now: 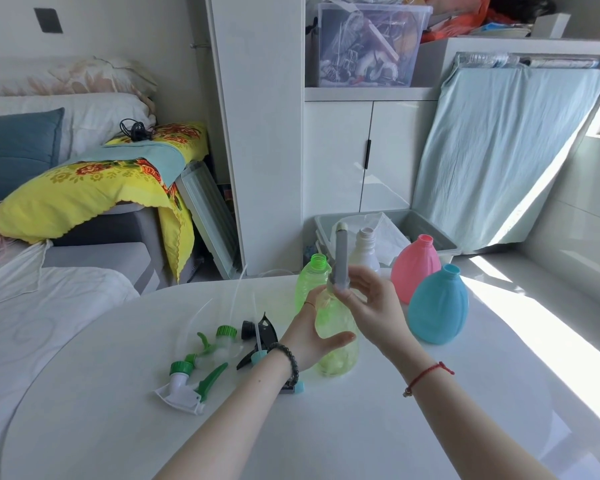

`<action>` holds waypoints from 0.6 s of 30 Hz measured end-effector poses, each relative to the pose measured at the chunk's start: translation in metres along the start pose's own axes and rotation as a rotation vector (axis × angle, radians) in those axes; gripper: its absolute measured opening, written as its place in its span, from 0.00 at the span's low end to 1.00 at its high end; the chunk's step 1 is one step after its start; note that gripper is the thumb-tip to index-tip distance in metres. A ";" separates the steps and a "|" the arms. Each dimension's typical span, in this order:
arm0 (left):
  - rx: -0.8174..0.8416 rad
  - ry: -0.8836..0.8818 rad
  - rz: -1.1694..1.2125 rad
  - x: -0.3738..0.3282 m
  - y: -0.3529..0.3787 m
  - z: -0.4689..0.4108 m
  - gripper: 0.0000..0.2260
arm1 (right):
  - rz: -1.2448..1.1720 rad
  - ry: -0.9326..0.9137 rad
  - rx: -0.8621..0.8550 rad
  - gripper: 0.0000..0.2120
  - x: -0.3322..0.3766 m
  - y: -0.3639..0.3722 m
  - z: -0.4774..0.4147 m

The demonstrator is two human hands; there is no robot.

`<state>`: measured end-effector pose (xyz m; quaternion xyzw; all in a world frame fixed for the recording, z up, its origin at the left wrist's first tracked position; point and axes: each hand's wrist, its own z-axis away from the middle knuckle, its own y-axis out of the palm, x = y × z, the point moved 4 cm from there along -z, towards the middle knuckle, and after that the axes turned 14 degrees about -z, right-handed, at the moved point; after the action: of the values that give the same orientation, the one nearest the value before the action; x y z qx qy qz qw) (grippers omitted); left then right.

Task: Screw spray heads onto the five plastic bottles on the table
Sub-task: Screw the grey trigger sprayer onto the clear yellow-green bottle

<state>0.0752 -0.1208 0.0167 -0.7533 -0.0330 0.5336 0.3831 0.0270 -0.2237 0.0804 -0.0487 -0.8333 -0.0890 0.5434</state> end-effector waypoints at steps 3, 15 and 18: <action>0.007 -0.003 -0.005 0.000 0.000 0.000 0.35 | 0.121 -0.016 -0.121 0.12 -0.002 0.001 0.000; -0.003 0.000 0.022 -0.001 0.000 -0.001 0.36 | 0.146 -0.036 -0.046 0.03 -0.004 0.002 -0.001; -0.004 -0.011 -0.002 0.000 0.000 -0.001 0.34 | 0.070 0.027 0.065 0.06 0.000 0.001 -0.005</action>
<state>0.0756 -0.1212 0.0167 -0.7509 -0.0372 0.5374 0.3821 0.0320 -0.2240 0.0821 -0.0587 -0.8261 -0.0436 0.5587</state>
